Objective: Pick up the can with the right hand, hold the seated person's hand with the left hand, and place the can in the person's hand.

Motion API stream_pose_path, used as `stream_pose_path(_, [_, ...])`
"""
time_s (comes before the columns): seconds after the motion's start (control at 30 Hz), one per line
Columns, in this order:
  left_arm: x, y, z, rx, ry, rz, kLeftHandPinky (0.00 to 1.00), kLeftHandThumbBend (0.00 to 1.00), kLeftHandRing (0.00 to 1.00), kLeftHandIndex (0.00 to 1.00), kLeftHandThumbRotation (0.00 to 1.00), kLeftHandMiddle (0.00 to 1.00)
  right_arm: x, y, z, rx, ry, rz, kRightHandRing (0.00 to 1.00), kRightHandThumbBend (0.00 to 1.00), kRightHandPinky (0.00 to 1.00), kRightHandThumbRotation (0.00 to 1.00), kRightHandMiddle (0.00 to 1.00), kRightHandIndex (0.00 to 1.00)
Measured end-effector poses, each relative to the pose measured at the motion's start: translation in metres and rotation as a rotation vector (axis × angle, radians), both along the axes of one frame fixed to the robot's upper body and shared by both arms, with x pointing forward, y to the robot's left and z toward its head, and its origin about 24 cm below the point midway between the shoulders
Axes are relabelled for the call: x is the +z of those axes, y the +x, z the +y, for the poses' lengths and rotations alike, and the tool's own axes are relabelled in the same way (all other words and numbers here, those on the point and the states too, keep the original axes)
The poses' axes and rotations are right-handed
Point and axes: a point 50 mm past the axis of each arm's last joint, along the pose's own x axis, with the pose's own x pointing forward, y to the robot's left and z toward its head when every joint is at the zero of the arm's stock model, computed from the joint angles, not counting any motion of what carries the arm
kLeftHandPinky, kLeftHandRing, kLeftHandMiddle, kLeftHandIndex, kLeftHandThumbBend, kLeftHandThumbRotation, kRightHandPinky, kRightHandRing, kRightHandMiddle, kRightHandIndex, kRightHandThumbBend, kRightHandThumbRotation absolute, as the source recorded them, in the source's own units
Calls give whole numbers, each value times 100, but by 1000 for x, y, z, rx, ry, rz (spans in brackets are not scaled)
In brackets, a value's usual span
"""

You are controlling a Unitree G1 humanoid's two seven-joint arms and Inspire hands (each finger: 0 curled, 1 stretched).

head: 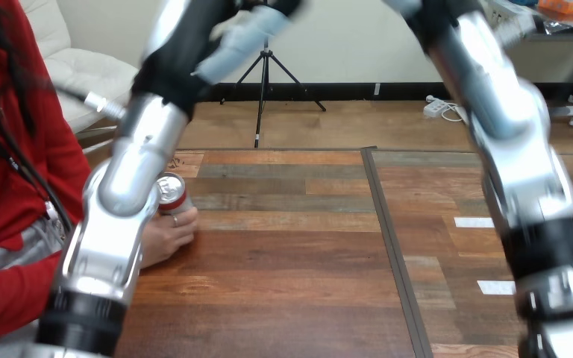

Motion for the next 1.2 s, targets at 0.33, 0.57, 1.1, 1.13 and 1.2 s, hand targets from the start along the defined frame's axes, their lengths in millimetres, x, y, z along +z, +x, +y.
stream_pose_path(0.33, [-25, -6, 17, -30, -190, 89, 52, 69, 69, 71, 100, 74, -43, -15, -25, -15, 129, 91, 76, 93, 68, 100, 80, 80])
stream_pose_path(0.57, [-46, -12, 24, -51, -268, 162, 49, 66, 68, 70, 100, 73, -72, -28, -40, -38, 183, 158, 74, 92, 67, 100, 79, 81])
stream_pose_path(1.1, [-77, -25, 25, -84, -371, 242, 42, 56, 65, 66, 100, 71, -110, -64, -52, -4, 272, 226, 73, 89, 65, 100, 78, 80])
stream_pose_path(1.13, [-78, -25, 24, -88, -378, 244, 42, 56, 65, 66, 100, 70, -111, -66, -52, -3, 273, 226, 73, 89, 65, 100, 78, 80])
stream_pose_path(1.2, [-79, -26, 23, -94, -389, 246, 41, 55, 65, 66, 100, 70, -113, -70, -52, 0, 277, 225, 73, 88, 66, 100, 78, 80])
